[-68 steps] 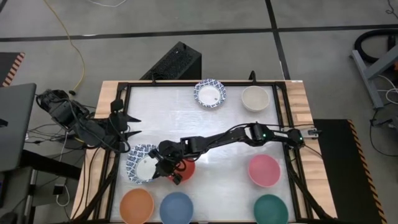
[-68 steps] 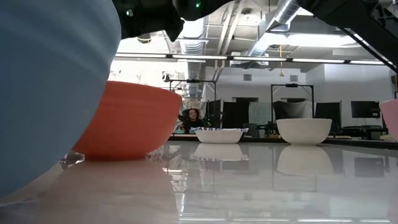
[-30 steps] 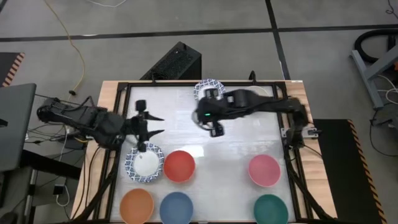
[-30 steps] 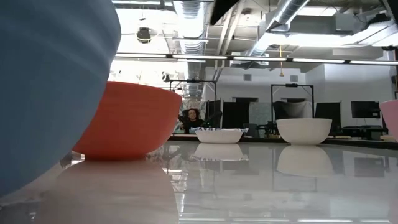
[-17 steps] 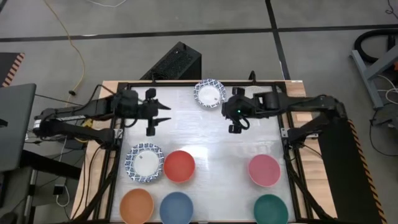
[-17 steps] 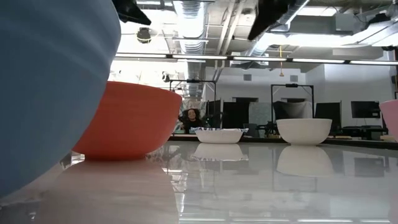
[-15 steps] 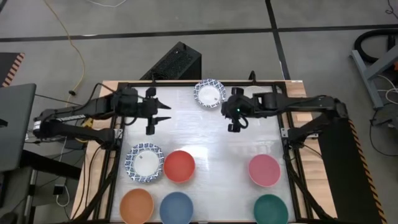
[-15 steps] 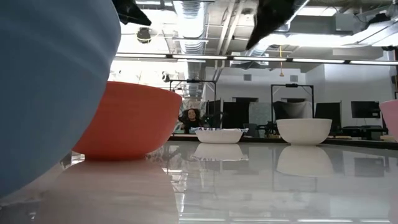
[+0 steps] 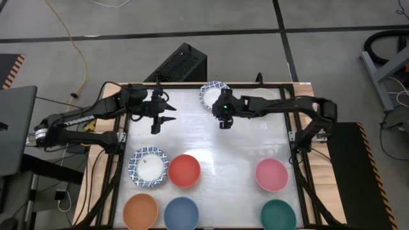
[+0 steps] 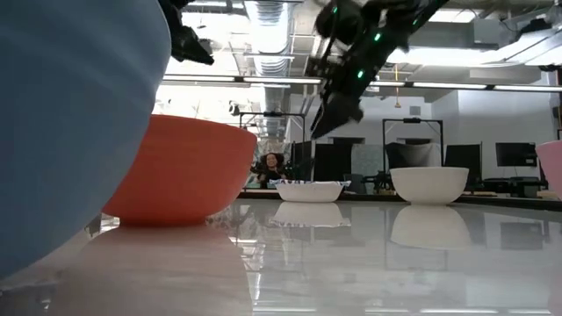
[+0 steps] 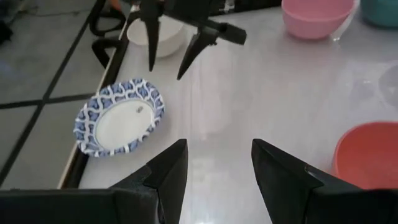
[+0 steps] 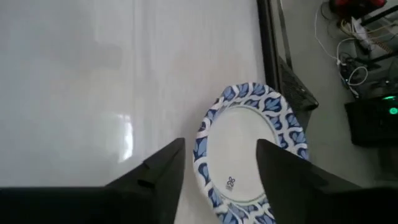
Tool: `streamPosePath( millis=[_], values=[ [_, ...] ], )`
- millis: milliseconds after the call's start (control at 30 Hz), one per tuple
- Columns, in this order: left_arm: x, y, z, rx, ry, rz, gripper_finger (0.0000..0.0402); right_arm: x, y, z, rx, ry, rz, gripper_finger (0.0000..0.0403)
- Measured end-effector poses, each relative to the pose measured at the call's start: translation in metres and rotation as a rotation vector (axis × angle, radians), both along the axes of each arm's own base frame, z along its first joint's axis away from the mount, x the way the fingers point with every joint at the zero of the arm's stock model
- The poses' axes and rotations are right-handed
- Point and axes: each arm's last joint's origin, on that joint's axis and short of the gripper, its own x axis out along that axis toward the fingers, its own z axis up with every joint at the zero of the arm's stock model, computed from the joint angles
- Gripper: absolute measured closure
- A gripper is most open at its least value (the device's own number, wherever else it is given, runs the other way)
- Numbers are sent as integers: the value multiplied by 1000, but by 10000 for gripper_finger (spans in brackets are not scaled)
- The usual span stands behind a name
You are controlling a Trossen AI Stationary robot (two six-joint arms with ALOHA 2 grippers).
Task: Nest bowls inside each other
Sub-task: Stack the blue patterned bowl into the blue patterned bowl
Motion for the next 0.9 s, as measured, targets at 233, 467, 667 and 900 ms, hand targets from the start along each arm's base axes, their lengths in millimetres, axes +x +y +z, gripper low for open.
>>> streamPosePath(
  millis=[233, 467, 667, 900],
  values=[
    [-2, 5, -12, -12, 19, -9, 233, 12, -24, -37, 63, 57, -15, 163],
    [-4, 13, -22, -14, 7, 6, 233, 16, -37, -67, 80, 137, -54, 163],
    [-5, 14, -22, -28, 1, -7, 233, 19, -52, -76, 20, 163, -152, 166],
    [-5, 14, -23, -47, 0, 2, 233, 20, -59, -77, 24, 149, -188, 232]
  ],
)
